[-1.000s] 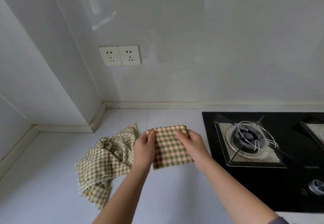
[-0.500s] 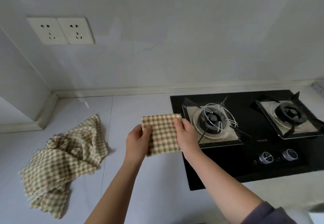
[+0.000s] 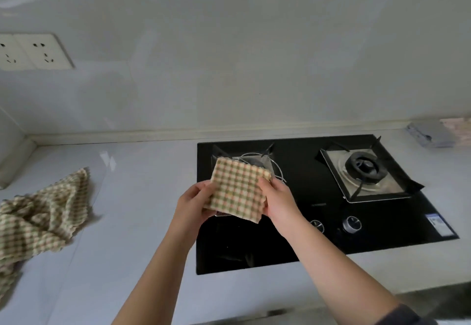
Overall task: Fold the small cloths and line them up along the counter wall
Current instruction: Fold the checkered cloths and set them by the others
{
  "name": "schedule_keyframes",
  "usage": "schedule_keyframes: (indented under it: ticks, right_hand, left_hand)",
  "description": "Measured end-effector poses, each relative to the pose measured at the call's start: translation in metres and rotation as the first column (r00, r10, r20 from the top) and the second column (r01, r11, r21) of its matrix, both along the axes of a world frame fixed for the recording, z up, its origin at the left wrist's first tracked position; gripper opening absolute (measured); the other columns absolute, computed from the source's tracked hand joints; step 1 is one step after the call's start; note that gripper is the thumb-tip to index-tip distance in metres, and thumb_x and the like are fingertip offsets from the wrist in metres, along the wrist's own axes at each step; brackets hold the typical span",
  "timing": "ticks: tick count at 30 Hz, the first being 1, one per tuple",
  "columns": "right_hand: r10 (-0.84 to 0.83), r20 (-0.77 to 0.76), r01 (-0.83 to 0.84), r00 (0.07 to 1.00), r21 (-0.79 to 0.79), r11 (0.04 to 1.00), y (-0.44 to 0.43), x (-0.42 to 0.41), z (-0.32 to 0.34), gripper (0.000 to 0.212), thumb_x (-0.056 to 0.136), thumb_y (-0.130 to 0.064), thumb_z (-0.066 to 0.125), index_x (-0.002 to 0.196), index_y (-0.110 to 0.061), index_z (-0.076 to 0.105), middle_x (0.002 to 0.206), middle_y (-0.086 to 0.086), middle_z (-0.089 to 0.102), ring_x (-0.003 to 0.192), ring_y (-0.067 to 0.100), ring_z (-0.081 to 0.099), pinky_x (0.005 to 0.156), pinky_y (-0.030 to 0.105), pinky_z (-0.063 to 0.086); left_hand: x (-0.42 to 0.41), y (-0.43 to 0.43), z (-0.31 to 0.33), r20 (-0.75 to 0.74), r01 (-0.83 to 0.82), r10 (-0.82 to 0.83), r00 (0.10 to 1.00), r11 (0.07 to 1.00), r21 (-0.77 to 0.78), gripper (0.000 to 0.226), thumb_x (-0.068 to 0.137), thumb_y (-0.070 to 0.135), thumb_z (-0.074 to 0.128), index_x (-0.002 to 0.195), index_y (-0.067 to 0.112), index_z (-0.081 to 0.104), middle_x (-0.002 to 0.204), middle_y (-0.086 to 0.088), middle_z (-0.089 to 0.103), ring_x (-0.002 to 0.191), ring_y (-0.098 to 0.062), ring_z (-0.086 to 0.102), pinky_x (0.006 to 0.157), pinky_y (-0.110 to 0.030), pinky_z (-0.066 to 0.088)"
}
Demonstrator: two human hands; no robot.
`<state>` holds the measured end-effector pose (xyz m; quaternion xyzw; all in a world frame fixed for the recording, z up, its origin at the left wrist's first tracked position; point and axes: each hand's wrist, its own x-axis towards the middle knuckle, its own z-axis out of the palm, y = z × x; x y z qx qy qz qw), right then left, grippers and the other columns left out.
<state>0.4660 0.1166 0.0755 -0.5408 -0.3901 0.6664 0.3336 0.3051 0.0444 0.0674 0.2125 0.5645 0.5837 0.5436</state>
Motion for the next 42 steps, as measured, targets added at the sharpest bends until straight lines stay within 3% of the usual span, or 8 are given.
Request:
schedule_keyframes:
  ticks: [5, 10, 14, 21, 29, 35, 39, 42]
  right_hand:
    - [-0.053, -0.302, 0.037, 0.952, -0.059, 0.998, 0.001, 0.112, 0.01, 0.023, 0.097, -0.003, 0.048, 0.114, -0.013, 0.059, 0.11, 0.01, 0.069, 0.098, 0.023, 0.069, 0.076, 0.036, 0.055]
    - [-0.036, -0.399, 0.007, 0.916, -0.073, 0.997, 0.002, 0.205, 0.015, 0.03, 0.091, 0.005, 0.05, 0.118, -0.007, 0.056, 0.112, 0.014, 0.069, 0.102, 0.026, 0.068, 0.083, 0.038, 0.053]
    - [0.029, -0.399, -0.051, 0.916, -0.046, 0.998, 0.015, 0.273, 0.021, 0.034, 0.09, -0.013, 0.056, 0.123, -0.007, 0.056, 0.117, 0.014, 0.067, 0.107, 0.025, 0.065, 0.09, 0.039, 0.052]
    - [0.077, -0.136, -0.077, 0.988, 0.01, 0.997, 0.08, 0.366, 0.029, 0.03, 0.094, -0.028, 0.056, 0.121, -0.015, 0.06, 0.114, 0.004, 0.07, 0.106, 0.019, 0.066, 0.091, 0.036, 0.051]
    - [-0.107, 0.116, 0.099, 0.987, 0.072, 0.992, 0.198, 0.475, 0.017, 0.015, 0.095, -0.021, 0.057, 0.103, -0.014, 0.068, 0.095, 0.005, 0.074, 0.09, 0.024, 0.071, 0.083, 0.041, 0.055]
    - [-0.123, 0.274, 0.135, 0.954, -0.027, 0.99, 0.281, 0.556, -0.016, 0.016, 0.091, -0.013, 0.056, 0.099, -0.004, 0.067, 0.099, 0.017, 0.07, 0.09, 0.032, 0.067, 0.081, 0.04, 0.05]
    - [-0.085, 0.369, 0.113, 0.925, -0.055, 0.992, 0.337, 0.581, -0.051, 0.02, 0.091, -0.016, 0.057, 0.099, -0.001, 0.067, 0.104, 0.023, 0.068, 0.095, 0.037, 0.065, 0.074, 0.036, 0.046]
    - [-0.063, 0.449, 0.065, 0.891, 0.011, 0.998, 0.388, 0.585, -0.073, 0.021, 0.091, -0.017, 0.056, 0.105, -0.004, 0.065, 0.106, 0.017, 0.068, 0.095, 0.031, 0.064, 0.077, 0.036, 0.049]
  left_hand:
    - [0.109, 0.008, 0.003, 0.336, -0.049, -0.007, 0.942, 0.986, 0.159, 0.043, 0.088, 0.025, 0.056, 0.126, 0.005, 0.056, 0.119, -0.011, 0.066, 0.11, -0.022, 0.063, 0.084, -0.027, 0.055]
    - [0.204, 0.027, 0.019, 0.243, -0.085, 0.048, 0.969, 0.986, 0.142, 0.018, 0.098, 0.016, 0.049, 0.105, 0.008, 0.062, 0.102, -0.008, 0.069, 0.089, -0.016, 0.065, 0.081, -0.03, 0.054]
    - [0.255, 0.058, 0.033, 0.109, -0.058, 0.045, 0.993, 0.991, 0.12, 0.016, 0.099, 0.017, 0.048, 0.094, 0.011, 0.062, 0.086, 0.0, 0.069, 0.075, -0.011, 0.064, 0.07, -0.028, 0.052]
    - [0.351, 0.128, 0.028, -0.097, 0.098, -0.092, 0.991, 0.993, 0.067, 0.018, 0.097, 0.024, 0.052, 0.091, 0.011, 0.064, 0.086, -0.001, 0.069, 0.077, -0.012, 0.064, 0.067, -0.028, 0.052]
    - [0.467, 0.247, 0.011, 0.048, 0.289, -0.289, 0.956, 0.957, 0.006, 0.021, 0.095, 0.027, 0.053, 0.104, 0.015, 0.067, 0.102, -0.004, 0.073, 0.095, -0.021, 0.069, 0.085, -0.04, 0.054]
    - [0.544, 0.338, -0.027, -0.254, 0.33, -0.377, 0.891, 0.92, -0.209, 0.011, 0.096, 0.02, 0.054, 0.101, 0.016, 0.063, 0.099, -0.002, 0.069, 0.087, -0.016, 0.067, 0.07, -0.03, 0.057]
    - [0.577, 0.395, -0.056, -0.447, 0.27, -0.389, 0.806, 0.912, -0.308, 0.009, 0.094, 0.024, 0.055, 0.096, 0.017, 0.06, 0.095, 0.0, 0.065, 0.091, -0.019, 0.063, 0.079, -0.039, 0.056]
    - [0.594, 0.432, -0.065, -0.575, 0.183, -0.339, 0.745, 0.932, -0.312, 0.029, 0.096, 0.026, 0.052, 0.121, 0.012, 0.054, 0.108, 0.0, 0.061, 0.091, -0.014, 0.057, 0.07, -0.022, 0.045]
